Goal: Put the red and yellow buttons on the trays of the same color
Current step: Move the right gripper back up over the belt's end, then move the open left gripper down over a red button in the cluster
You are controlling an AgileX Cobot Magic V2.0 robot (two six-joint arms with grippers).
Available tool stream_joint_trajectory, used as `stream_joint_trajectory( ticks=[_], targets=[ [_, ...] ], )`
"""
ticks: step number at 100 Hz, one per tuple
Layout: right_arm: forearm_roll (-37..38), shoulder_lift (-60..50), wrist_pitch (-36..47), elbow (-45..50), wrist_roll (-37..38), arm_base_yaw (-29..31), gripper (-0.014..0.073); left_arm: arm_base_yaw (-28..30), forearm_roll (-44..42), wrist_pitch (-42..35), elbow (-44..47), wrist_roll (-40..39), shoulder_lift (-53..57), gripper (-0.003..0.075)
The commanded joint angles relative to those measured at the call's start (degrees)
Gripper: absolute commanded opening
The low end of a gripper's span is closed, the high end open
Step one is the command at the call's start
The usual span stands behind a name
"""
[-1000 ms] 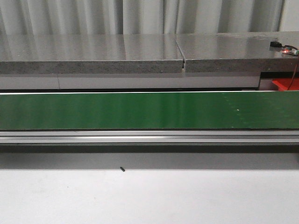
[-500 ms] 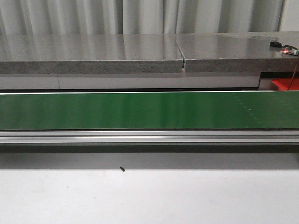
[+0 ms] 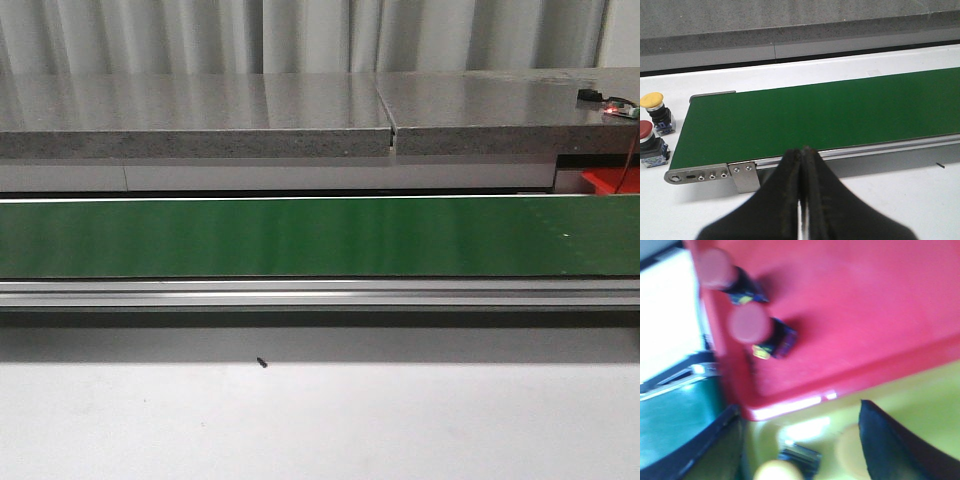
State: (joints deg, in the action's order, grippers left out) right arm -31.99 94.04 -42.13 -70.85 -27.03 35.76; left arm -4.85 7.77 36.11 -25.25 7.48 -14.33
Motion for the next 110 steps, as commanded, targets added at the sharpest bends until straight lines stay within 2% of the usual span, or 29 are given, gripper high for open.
stream_joint_trajectory(
  ticks=[1, 21, 34, 56, 110],
  targets=[
    [-2.4, -5.6, 2.1, -1.8, -1.6, -2.9, 0.0499, -0.4, 0.8, -4.1, -1.5, -0.6, -0.5, -0.002],
    [-2.1, -13.2, 3.8, -1.5, -4.1, -12.6, 0.0499, -0.4, 0.8, -4.1, -1.5, -0.6, -0.5, -0.002],
    [0.9, -18.2, 4.6, -0.5, -4.0, -18.7, 0.0496, -0.4, 0.8, -4.1, -1.5, -0.6, -0.5, -0.002],
    [6.0, -27.7, 8.7, 6.6, -3.2, -27.4, 0.0486, -0.4, 0.8, -4.1, -1.5, -0.6, -0.5, -0.002],
    [7.6, -57.4, 15.3, 31.9, -2.9, -28.5, 0.0486, -0.4, 0.8, -4.1, -1.5, -0.6, -0.5, -0.002]
  ],
)
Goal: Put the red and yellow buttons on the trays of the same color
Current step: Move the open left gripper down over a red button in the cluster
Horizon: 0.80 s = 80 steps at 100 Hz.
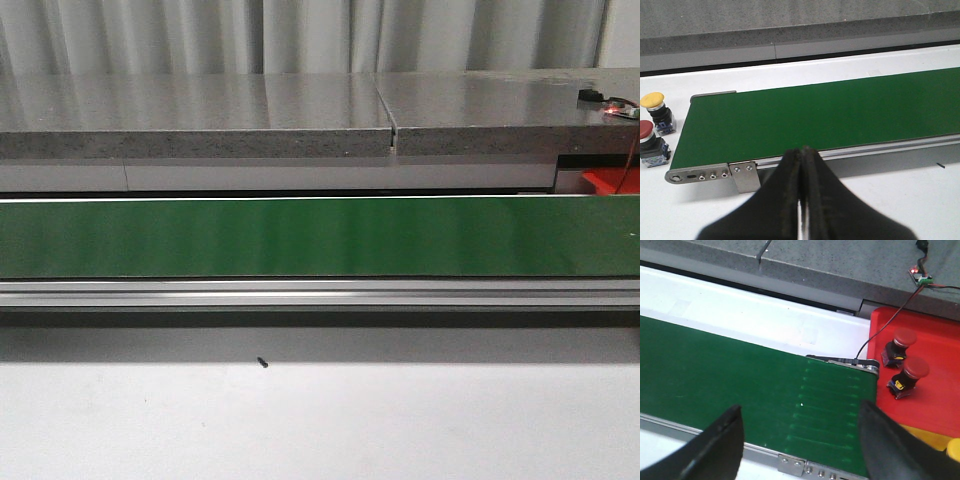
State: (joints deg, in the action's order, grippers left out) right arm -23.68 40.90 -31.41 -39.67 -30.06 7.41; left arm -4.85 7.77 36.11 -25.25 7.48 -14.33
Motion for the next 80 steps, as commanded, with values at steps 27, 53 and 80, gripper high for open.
stream_joint_trajectory(
  ticks=[27, 53, 80],
  targets=[
    [-0.7, -10.3, 4.5, 4.6, 0.0, -0.1, 0.0426, -0.4, 0.8, -4.1, -1.5, -0.6, -0.5, -0.002],
    [-0.7, -10.2, 3.1, 4.6, 0.0, -0.1, -0.0023, -0.4, 1.0, -4.1, -1.5, -0.6, -0.5, -0.002],
    [-0.8, -10.2, 2.0, 4.6, 0.0, -0.1, -0.0069, -0.4, 0.5, -4.1, -1.5, -0.6, -0.5, -0.0014]
  ],
)
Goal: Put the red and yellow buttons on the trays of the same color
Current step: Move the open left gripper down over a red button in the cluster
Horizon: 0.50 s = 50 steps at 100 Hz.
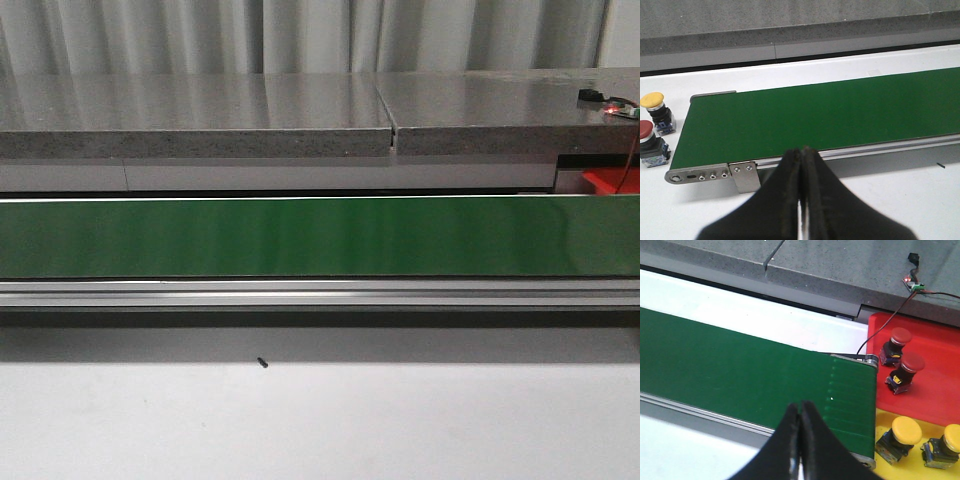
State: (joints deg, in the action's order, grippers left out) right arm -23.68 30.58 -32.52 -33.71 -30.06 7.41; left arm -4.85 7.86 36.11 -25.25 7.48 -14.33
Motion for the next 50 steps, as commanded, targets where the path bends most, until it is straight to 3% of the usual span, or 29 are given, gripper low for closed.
stream_joint_trajectory(
  ticks=[1, 12, 19, 31, 36, 50],
  targets=[
    [-0.8, 0.1, 3.1, -1.4, 0.0, -0.1, -0.0069, -0.4, 0.4, -4.1, -1.5, -0.6, -0.5, -0.001],
    [-0.8, 0.1, 3.1, -1.4, 0.0, -0.1, -0.0069, -0.4, 0.4, -4.1, -1.5, -0.6, -0.5, 0.0089],
    [-0.8, 0.1, 3.1, -1.4, 0.0, -0.1, -0.0069, -0.4, 0.4, -4.1, -1.5, -0.6, -0.5, 0.0224],
    [-0.8, 0.1, 3.1, -1.4, 0.0, -0.1, -0.0069, -0.4, 0.4, -4.1, -1.5, -0.6, -0.5, 0.0526],
    [-0.8, 0.1, 3.1, -1.4, 0.0, -0.1, -0.0069, -0.4, 0.4, -4.2, -1.5, -0.6, -0.5, 0.0602],
    [-0.8, 0.1, 3.1, -1.4, 0.0, -0.1, -0.0069, -0.4, 0.7, -4.0, -1.5, -0.6, -0.5, 0.0631]
  ],
)
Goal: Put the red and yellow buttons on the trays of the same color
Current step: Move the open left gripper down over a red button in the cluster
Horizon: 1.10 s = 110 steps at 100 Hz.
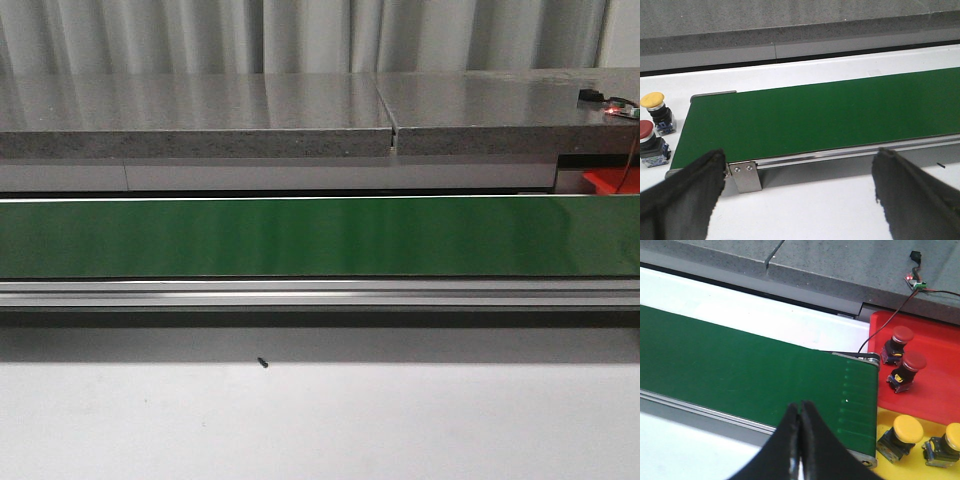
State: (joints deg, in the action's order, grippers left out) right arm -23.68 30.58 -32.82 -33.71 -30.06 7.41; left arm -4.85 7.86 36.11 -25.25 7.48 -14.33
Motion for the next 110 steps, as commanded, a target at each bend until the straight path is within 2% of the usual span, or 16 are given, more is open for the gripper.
stream_joint_trajectory(
  ticks=[1, 8, 15, 32, 44, 61, 76, 110],
  targets=[
    [-0.8, 0.1, 3.4, -1.4, 0.0, -0.1, -0.0069, -0.4, 0.7, -4.0, -1.5, -0.6, -0.5, 0.0629],
    [-0.8, 0.1, 3.4, -1.4, 0.0, -0.1, -0.0069, -0.4, 0.7, -4.2, -1.9, -1.2, -0.6, 0.0618],
    [-0.8, 0.1, 3.4, -1.4, 0.0, -0.1, -0.0069, -0.4, -1.9, -4.4, -3.1, -6.9, -1.1, 0.0619],
    [-0.8, 0.1, 3.4, -1.4, 0.0, -0.1, -0.0069, -0.4, -19.1, -2.1, -9.0, -26.8, -6.8, 0.0618],
    [-0.8, 0.1, 3.4, -1.4, 0.0, -0.1, -0.0069, -0.4, -28.6, 1.9, -14.6, -33.1, -13.7, 0.0618],
    [-0.8, 0.1, 3.4, -1.4, 0.0, -0.1, -0.0069, -0.4, -35.2, 8.5, -21.8, -36.4, -25.5, 0.0618],
    [-0.8, 0.1, 3.4, -1.4, 0.0, -0.1, -0.0069, 0.7, -37.9, 9.5, -27.6, -36.7, -34.8, 0.0618],
    [-0.8, 0.1, 3.4, -1.4, 0.0, -0.1, -0.0069, 13.4, -33.6, 5.5, -38.7, -37.5, -52.8, 0.0618]
  ],
)
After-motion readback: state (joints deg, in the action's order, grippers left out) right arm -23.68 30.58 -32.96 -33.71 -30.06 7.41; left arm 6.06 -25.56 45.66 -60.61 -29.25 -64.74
